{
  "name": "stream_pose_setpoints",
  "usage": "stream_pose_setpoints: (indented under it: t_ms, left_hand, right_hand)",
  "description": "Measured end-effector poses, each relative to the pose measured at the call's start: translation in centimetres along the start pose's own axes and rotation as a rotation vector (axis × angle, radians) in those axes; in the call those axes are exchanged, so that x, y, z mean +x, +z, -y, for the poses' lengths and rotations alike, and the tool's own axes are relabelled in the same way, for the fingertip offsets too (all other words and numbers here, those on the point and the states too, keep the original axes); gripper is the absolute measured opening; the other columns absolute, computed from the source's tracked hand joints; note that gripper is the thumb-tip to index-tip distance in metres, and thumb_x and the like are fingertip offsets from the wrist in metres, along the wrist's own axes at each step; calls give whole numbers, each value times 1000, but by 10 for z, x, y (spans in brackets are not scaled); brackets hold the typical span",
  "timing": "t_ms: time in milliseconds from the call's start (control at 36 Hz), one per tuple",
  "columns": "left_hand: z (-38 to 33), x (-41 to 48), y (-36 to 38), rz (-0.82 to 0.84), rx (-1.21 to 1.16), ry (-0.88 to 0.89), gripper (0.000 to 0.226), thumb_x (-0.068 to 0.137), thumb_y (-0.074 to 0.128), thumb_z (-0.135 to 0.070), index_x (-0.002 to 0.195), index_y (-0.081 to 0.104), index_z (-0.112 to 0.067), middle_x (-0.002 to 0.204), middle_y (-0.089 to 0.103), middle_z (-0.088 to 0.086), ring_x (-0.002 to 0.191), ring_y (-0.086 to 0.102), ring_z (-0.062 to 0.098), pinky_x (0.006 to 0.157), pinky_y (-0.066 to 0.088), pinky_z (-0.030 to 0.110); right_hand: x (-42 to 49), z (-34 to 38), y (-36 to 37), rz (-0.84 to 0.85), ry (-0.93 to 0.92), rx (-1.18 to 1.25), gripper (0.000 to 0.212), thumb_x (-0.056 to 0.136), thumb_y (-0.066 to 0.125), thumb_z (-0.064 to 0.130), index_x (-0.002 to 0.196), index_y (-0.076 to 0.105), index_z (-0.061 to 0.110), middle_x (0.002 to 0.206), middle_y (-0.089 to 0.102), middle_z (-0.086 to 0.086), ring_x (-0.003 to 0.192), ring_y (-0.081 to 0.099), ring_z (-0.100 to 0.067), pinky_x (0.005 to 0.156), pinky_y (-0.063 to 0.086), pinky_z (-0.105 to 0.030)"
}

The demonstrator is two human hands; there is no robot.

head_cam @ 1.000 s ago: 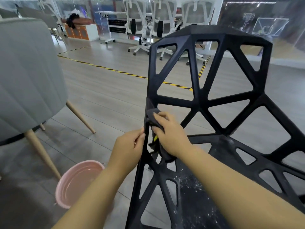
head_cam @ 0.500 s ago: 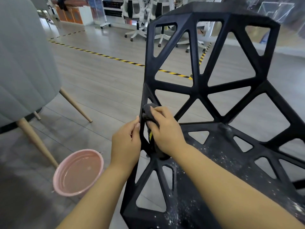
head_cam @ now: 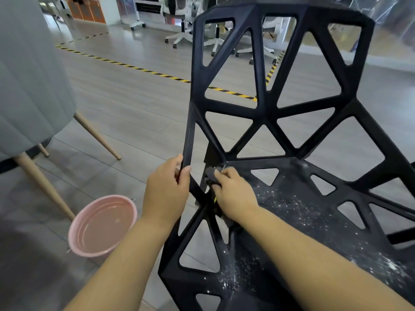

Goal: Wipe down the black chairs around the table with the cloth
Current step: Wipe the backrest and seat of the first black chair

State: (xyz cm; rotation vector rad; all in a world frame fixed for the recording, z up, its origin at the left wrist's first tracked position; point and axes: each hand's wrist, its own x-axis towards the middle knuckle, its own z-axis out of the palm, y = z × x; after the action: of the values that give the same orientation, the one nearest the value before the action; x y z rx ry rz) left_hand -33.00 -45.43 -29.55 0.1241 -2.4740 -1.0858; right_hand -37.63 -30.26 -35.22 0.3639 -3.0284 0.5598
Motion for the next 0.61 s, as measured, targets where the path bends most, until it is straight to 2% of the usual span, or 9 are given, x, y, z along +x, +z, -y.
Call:
stream_pose_setpoints:
  t_ms: [111, 194, 278, 389, 500, 611]
  left_hand:
    - [0, -1, 1, -33, -27, -24, 20, 92, 58, -20, 108, 63, -10, 70, 57, -4, 69, 53, 16, 58, 32, 17]
    - [-2, -1, 2, -62, -64, -26, 10, 91, 58, -19, 93, 62, -9, 66, 57, -1, 66, 54, 16, 60, 38, 16]
    - [-3, 0, 4, -95, -73, -2, 10, 90, 59, -15, 87, 61, -7, 67, 59, 3, 66, 55, 22, 59, 38, 23]
    - [-3, 5, 7, -116, -54, 37, 9, 89, 59, -12, 84, 60, -5, 67, 59, 4, 66, 54, 23, 59, 37, 25]
    - [-4, 12, 12, -118, -53, 50, 10, 90, 58, -12, 82, 58, -5, 67, 58, 6, 65, 52, 25, 60, 37, 28]
    - [-5, 20, 22, -110, -67, 56, 12, 91, 56, -14, 83, 57, -5, 69, 58, 7, 67, 52, 26, 62, 42, 35]
  right_hand:
    - [39, -11, -6, 21, 180, -15, 40, 100, 38, 28, 137, 42, 12, 135, 37, -12, 108, 52, -39, 90, 41, -41]
    - [51, -17, -6, 33, 223, 31, 37, 100, 39, 28, 133, 46, 11, 134, 37, -13, 107, 52, -40, 90, 43, -43]
    - [42, -9, -10, 61, 221, 69, 38, 99, 41, 29, 133, 47, 12, 132, 38, -12, 108, 53, -37, 91, 42, -39]
    - [3, 11, -20, 128, 130, 148, 40, 96, 48, 31, 133, 50, 17, 128, 41, -8, 114, 51, -30, 93, 40, -34]
    - [-34, 18, -29, 199, 61, 250, 28, 92, 53, 35, 115, 60, 20, 109, 46, -1, 108, 50, -24, 91, 42, -35]
    - [-45, 5, -35, 260, 27, 255, 41, 92, 55, 36, 132, 53, 29, 116, 47, 6, 113, 49, -16, 96, 40, -31]
